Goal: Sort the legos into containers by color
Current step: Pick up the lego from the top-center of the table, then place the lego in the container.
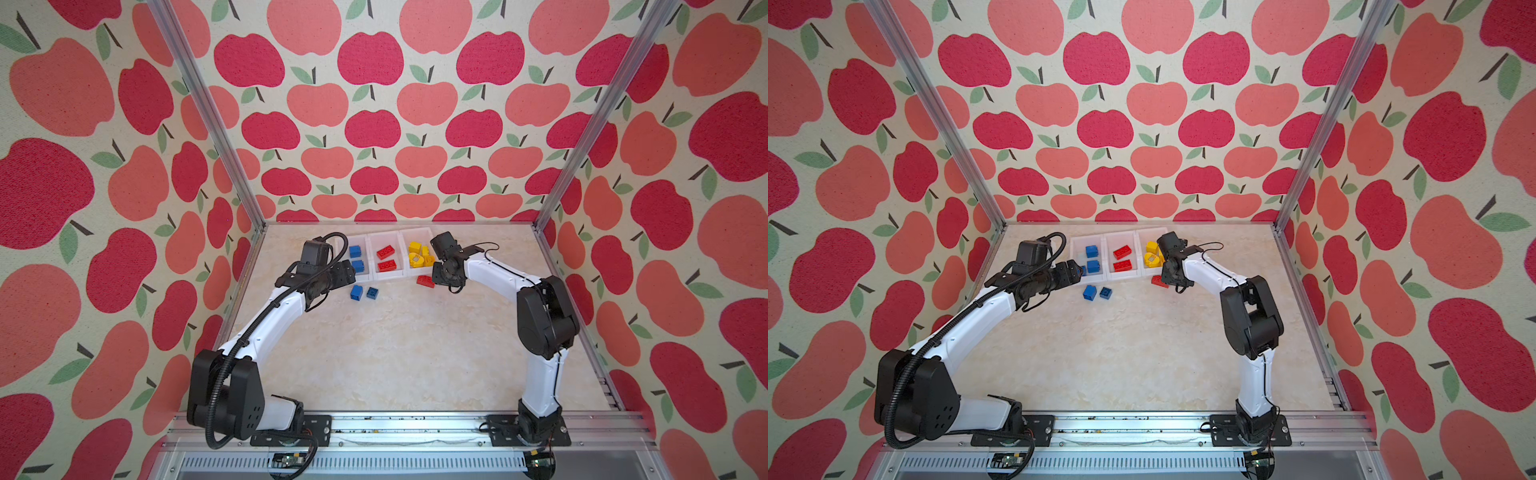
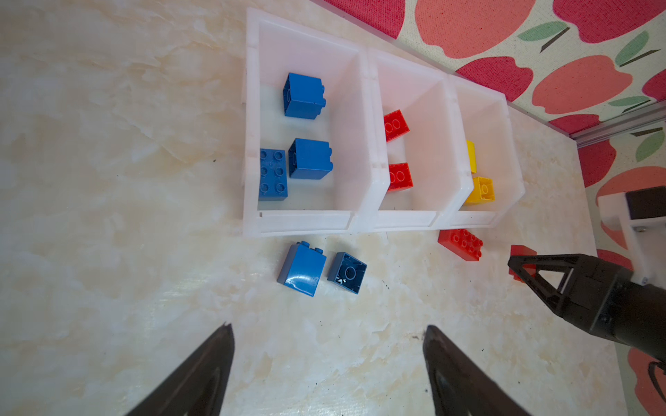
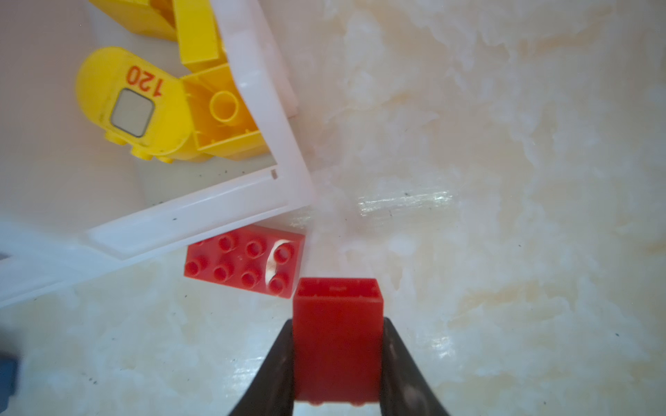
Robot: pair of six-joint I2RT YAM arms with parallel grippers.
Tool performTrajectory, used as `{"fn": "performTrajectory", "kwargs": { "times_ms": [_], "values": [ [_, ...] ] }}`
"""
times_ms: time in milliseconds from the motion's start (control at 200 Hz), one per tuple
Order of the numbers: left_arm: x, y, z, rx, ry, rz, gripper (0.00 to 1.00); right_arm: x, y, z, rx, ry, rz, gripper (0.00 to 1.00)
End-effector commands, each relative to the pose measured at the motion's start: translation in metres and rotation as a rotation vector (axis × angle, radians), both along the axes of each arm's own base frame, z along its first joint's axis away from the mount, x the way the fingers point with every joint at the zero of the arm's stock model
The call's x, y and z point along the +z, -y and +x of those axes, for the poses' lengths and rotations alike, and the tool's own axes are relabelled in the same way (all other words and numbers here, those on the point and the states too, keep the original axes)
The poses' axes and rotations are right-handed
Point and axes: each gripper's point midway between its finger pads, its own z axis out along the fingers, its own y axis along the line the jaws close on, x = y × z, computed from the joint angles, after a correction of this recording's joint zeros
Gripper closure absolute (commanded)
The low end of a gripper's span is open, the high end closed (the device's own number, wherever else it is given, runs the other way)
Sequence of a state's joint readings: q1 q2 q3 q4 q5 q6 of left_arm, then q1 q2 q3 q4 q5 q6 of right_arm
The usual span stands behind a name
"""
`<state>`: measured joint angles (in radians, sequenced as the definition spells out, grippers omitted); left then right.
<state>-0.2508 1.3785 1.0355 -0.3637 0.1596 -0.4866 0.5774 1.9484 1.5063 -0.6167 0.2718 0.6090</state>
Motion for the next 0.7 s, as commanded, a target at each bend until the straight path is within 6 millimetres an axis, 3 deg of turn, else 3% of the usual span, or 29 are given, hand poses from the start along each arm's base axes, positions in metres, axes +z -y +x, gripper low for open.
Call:
{"fn": "performTrajectory", "kwargs": {
  "times_ms": [0,160,360,695],
  "values": [
    [-0.003,-0.003,-0.008,0.014,-0.020,-0.018,0.15,0.019,-0.016,-0.003,0.076,0.044,0.003,0.72],
    [-0.006,-0.005,-0.012,0.019,-0.027,-0.013,0.15,0.038,-0.055,0.003,0.187,0.112,0.040,0.72],
    [-0.009,-0.008,-0.017,0.028,-0.035,-0.012,0.14,0.042,-0.099,0.015,0.290,0.142,0.067,0.72],
    [-0.013,-0.011,-0.024,0.040,-0.042,-0.013,0.14,0.046,-0.145,0.037,0.383,0.191,0.093,0.72]
  ]
}}
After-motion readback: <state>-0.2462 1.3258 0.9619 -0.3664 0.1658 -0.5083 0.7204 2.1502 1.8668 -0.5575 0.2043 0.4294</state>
